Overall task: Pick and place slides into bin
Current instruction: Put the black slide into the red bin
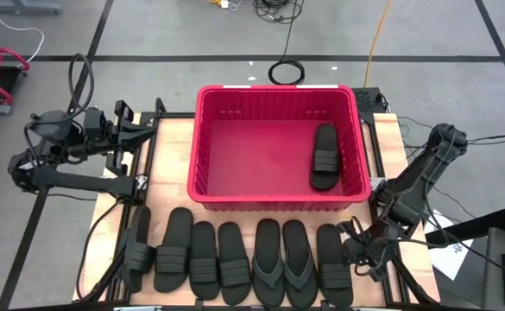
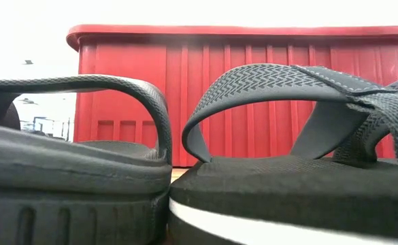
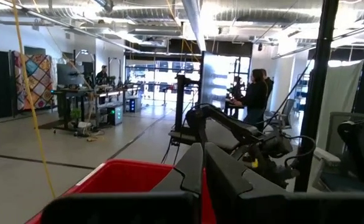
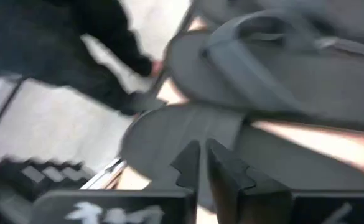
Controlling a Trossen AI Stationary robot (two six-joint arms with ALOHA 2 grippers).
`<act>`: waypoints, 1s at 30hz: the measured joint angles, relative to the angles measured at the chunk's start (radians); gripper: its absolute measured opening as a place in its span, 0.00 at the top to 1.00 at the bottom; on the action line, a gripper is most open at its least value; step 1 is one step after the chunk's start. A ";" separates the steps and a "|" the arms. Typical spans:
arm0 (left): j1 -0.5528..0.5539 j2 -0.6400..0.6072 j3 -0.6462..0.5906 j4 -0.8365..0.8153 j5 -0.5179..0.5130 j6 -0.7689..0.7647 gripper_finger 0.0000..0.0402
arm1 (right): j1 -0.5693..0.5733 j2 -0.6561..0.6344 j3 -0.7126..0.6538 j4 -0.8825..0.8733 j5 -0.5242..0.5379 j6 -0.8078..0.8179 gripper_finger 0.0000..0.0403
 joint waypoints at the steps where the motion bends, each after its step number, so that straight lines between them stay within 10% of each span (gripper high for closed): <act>1: 0.000 0.000 0.000 0.001 0.000 -0.004 0.95 | 0.000 0.000 -0.013 0.017 -0.031 0.002 0.91; 17: 0.000 0.000 0.000 -0.013 0.000 -0.028 0.95 | -0.046 0.002 -0.156 0.117 -0.181 0.032 0.44; 30: 0.000 0.000 0.000 -0.014 0.012 -0.038 0.95 | -0.087 0.058 -0.335 0.456 -0.180 0.129 0.41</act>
